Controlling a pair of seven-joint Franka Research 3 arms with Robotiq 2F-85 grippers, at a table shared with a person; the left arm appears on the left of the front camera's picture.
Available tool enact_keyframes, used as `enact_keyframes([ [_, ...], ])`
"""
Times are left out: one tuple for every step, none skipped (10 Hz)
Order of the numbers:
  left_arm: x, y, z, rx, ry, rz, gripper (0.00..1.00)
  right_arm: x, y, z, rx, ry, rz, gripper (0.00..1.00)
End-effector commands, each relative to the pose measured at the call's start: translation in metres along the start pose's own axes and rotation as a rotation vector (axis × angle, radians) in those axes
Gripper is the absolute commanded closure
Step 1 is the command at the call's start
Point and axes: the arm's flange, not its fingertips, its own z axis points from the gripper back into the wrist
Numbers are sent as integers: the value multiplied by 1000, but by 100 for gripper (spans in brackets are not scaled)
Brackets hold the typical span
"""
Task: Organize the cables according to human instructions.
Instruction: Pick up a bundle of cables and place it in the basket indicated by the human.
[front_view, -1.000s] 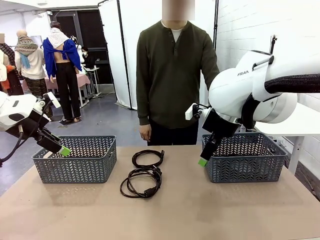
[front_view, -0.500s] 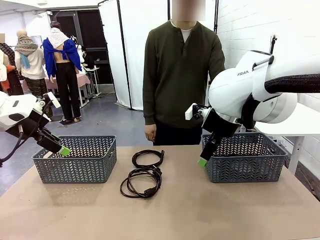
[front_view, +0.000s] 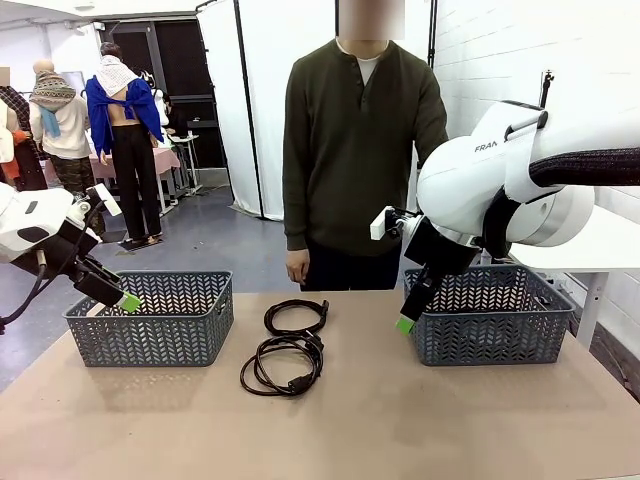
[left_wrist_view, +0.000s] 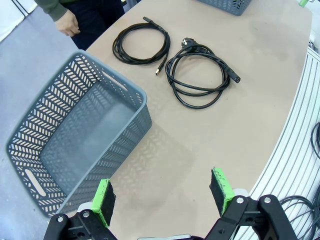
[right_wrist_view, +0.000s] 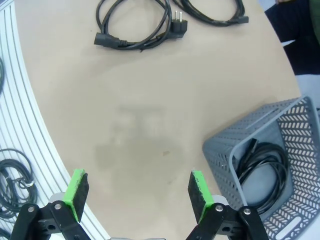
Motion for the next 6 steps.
enact_keyframes([
  [-1,2,0,-9,-11,4,0,0,0,0,0,0,0,0],
  [-1,2,0,-9,-11,4,0,12,1,1,-21,21,-74,0],
  [-1,2,0,-9,-11,4,0,25,4,3,-36,57,-136,0],
  [-1,2,0,-9,-11,4,0,40,10,3,-50,85,-209,0],
  [-1,2,0,-9,-11,4,0,53,15,1,-55,101,-283,0],
  [-1,2,0,-9,-11,4,0,64,18,-4,-39,125,-377,0],
])
